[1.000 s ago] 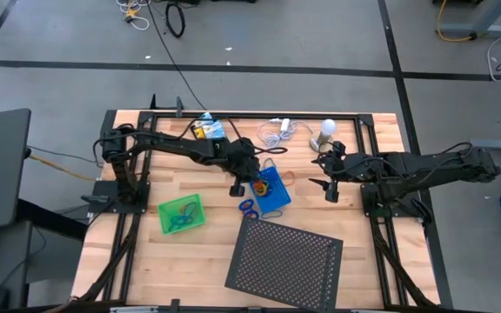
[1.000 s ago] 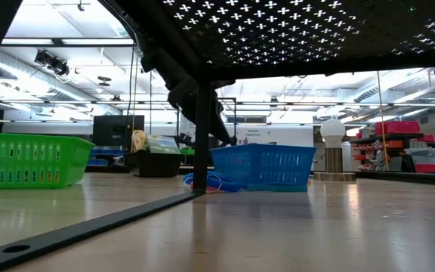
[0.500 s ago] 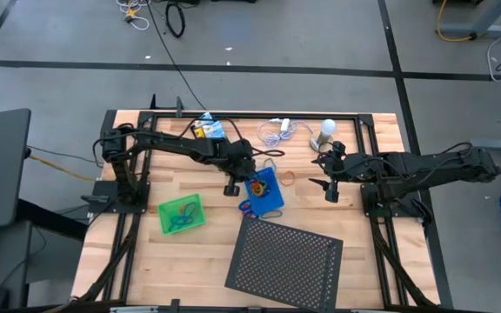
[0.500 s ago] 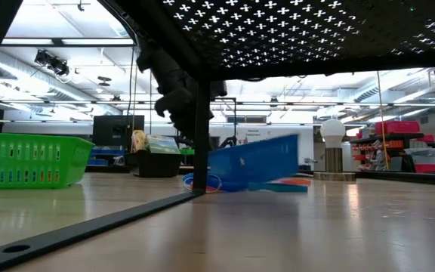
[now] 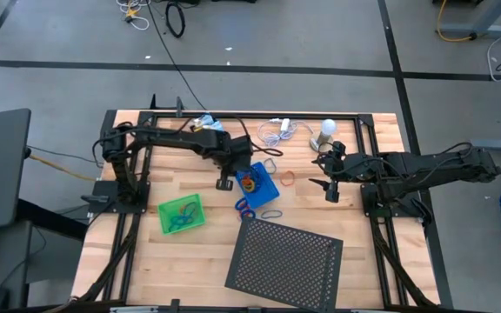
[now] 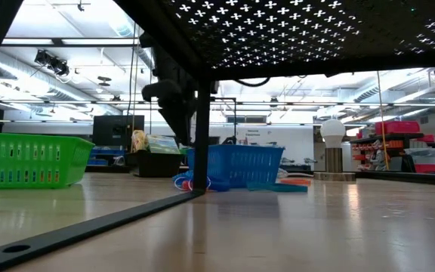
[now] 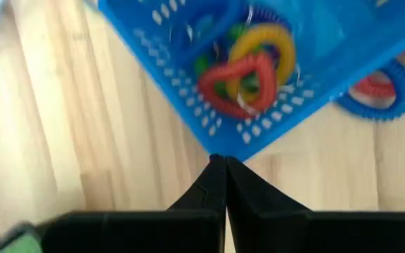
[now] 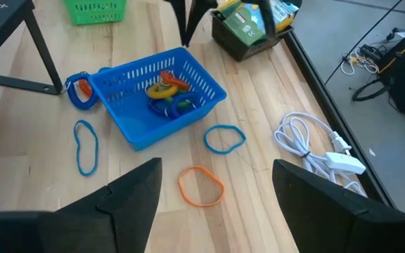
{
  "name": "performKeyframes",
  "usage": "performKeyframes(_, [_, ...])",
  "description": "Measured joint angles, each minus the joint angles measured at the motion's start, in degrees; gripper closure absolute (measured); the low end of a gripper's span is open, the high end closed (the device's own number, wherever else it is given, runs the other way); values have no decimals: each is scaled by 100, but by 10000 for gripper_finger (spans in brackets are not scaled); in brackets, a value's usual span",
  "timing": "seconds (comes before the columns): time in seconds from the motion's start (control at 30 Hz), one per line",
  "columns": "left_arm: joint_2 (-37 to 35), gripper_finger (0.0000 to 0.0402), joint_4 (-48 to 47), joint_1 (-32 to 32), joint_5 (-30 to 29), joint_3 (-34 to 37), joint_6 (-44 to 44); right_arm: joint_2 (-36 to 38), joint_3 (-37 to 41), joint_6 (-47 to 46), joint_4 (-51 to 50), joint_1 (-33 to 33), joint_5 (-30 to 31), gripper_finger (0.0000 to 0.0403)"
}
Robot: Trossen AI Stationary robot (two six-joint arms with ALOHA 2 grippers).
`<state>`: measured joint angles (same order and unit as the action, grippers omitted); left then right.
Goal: Pick & Place Office Desk Supplies
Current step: Move the blue bin to the left
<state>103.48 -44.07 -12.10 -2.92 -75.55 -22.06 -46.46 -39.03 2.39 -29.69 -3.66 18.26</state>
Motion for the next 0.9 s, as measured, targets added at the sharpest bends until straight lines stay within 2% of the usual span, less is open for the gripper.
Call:
performKeyframes(0.17, [0, 401, 253, -67, 92, 0, -42, 0, 0, 52, -16, 2, 2, 124])
performKeyframes(0.3, [1, 401, 793, 27, 521, -3, -239, 0, 0, 90, -16, 0, 0, 124])
performKeyframes(0.43, [127, 401, 792, 14, 965, -11, -256, 0, 0, 44, -16, 1, 0, 124])
performKeyframes(0.7, [593, 401, 641, 16, 955, -9, -256, -2, -2, 21, -13, 0, 1, 124])
performKeyframes(0.9, [625, 401, 103, 3, 745, -9, -159, -2, 0, -1, -16, 0, 1, 124])
